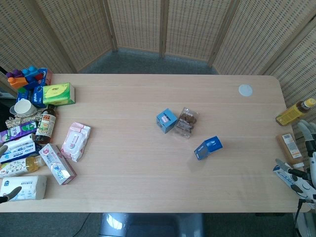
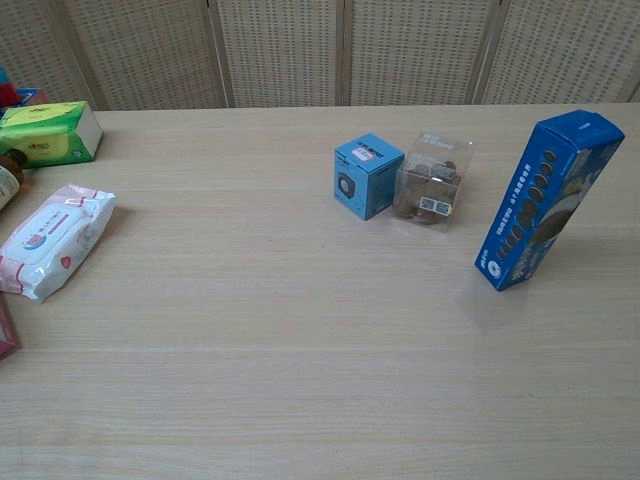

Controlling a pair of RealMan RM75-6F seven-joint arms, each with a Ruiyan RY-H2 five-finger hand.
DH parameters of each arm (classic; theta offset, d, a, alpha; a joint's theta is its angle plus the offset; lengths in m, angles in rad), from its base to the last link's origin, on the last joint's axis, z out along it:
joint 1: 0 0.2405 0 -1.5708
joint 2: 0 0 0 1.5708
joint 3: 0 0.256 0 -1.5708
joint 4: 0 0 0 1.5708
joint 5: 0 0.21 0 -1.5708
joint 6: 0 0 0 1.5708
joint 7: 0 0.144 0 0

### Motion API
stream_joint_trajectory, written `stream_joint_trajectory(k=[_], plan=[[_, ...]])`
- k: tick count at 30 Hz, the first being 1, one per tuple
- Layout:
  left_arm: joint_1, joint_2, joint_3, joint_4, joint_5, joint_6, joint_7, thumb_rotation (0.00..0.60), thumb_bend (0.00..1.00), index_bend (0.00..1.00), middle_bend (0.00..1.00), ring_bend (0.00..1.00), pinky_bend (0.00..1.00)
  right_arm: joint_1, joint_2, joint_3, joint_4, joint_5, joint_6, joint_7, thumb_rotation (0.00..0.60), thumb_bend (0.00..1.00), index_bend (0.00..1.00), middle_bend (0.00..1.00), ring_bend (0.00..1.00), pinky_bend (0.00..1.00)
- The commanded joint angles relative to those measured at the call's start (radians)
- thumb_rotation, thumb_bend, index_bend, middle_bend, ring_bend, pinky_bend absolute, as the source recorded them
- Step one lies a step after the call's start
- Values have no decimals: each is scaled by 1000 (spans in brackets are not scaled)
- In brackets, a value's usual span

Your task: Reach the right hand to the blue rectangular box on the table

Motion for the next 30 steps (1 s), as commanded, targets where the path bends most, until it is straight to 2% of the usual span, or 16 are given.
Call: stream_joint_trajectory(k=[1, 5, 8, 13, 19, 30], plan=[[-3, -4, 2, -1, 1, -7, 10, 600, 0, 0, 0, 0, 0, 7, 9, -13, 0, -21, -24, 48, 600, 0, 0, 0, 0, 0], [-2, -9, 3, -1, 2, -7, 19, 600, 0, 0, 0, 0, 0, 19, 19, -27, 9, -35, -63, 155, 600, 0, 0, 0, 0, 0], [-2, -12, 2, 0, -1, -9, 27, 600, 0, 0, 0, 0, 0, 45, 22, -46, 46, -61, -117, 330, 600, 0, 0, 0, 0, 0], [-8, -22, -4, -4, -18, -20, 50, 600, 0, 0, 0, 0, 0, 111, -10, -88, 198, -102, -235, 576, 600, 0, 0, 0, 0, 0], [-5, -38, -1, -5, 0, -14, 77, 600, 0, 0, 0, 0, 0, 171, -86, -112, 341, -103, -335, 805, 600, 0, 0, 0, 0, 0], [-17, -47, -7, 1, -25, -38, 92, 600, 0, 0, 0, 0, 0, 222, -176, -141, 476, -100, -415, 905, 600, 0, 0, 0, 0, 0]])
